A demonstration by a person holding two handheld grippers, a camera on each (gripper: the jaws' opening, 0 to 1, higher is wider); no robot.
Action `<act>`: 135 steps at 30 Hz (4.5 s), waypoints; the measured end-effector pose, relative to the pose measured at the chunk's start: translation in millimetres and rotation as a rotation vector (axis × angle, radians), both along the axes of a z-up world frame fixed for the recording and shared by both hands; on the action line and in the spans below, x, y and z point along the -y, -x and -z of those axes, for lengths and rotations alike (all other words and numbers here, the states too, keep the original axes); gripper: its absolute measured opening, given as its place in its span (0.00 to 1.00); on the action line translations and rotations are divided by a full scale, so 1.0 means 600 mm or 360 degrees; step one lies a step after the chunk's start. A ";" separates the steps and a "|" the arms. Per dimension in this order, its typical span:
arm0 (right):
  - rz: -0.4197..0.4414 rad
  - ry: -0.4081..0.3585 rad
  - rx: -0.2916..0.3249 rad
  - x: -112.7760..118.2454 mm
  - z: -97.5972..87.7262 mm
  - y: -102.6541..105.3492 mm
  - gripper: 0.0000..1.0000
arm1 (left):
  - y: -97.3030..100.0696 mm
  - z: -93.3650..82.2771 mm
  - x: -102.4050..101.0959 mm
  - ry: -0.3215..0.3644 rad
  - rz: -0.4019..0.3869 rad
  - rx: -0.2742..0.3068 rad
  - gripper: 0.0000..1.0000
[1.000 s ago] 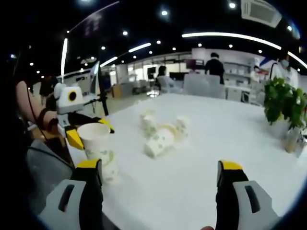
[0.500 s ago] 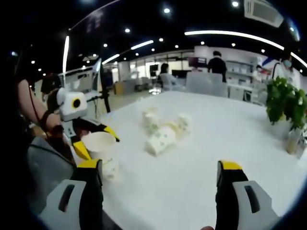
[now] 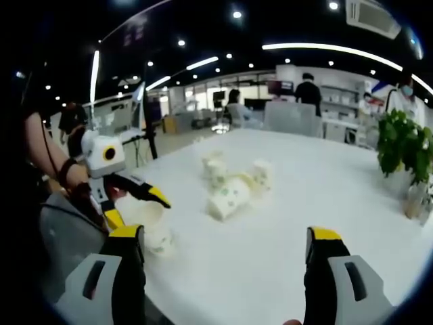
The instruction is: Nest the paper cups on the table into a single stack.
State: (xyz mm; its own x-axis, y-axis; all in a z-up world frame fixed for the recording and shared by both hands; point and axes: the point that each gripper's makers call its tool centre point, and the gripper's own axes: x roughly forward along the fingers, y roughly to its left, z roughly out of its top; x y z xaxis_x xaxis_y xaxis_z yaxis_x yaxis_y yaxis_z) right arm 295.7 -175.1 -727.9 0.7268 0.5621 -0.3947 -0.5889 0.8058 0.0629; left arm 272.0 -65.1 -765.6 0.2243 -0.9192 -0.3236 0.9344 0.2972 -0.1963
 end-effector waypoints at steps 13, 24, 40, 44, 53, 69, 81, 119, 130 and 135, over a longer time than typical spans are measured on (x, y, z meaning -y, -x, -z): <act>0.0012 -0.0016 -0.0002 0.001 0.002 0.006 0.97 | -0.013 -0.014 -0.020 0.0008 -0.0087 0.0017 0.62; -0.0015 -0.0027 0.0001 -0.016 0.004 0.004 0.97 | -0.047 -0.044 -0.062 0.0049 -0.0273 0.0074 0.70; -0.0039 -0.0043 0.0009 -0.038 0.002 -0.015 0.97 | -0.071 -0.057 -0.132 0.0032 -0.0460 0.0122 0.83; -0.0055 -0.0038 0.0002 -0.044 0.002 -0.018 0.97 | -0.078 -0.054 -0.149 0.0026 -0.0525 0.0102 0.92; -0.0111 -0.0004 0.0000 -0.051 0.003 -0.020 0.97 | -0.078 -0.054 -0.162 0.0031 -0.0577 0.0116 0.97; -0.0212 0.0015 -0.0001 -0.079 0.002 -0.050 0.97 | -0.085 -0.050 -0.178 0.0016 -0.0630 0.0108 0.98; -0.0623 0.0140 0.0114 -0.185 -0.020 -0.195 0.96 | -0.097 -0.050 -0.191 -0.0007 -0.0708 0.0130 0.98; -0.0925 0.0391 0.0004 -0.390 0.092 -0.402 0.61 | -0.126 -0.027 -0.252 -0.0028 -0.1027 0.0067 0.98; -0.0978 0.0424 -0.0019 -0.398 0.097 -0.399 0.51 | -0.123 -0.029 -0.254 -0.0012 -0.1044 0.0060 0.98; -0.1002 0.0437 -0.0012 -0.403 0.097 -0.395 0.48 | -0.120 -0.027 -0.256 -0.0010 -0.1052 0.0054 0.98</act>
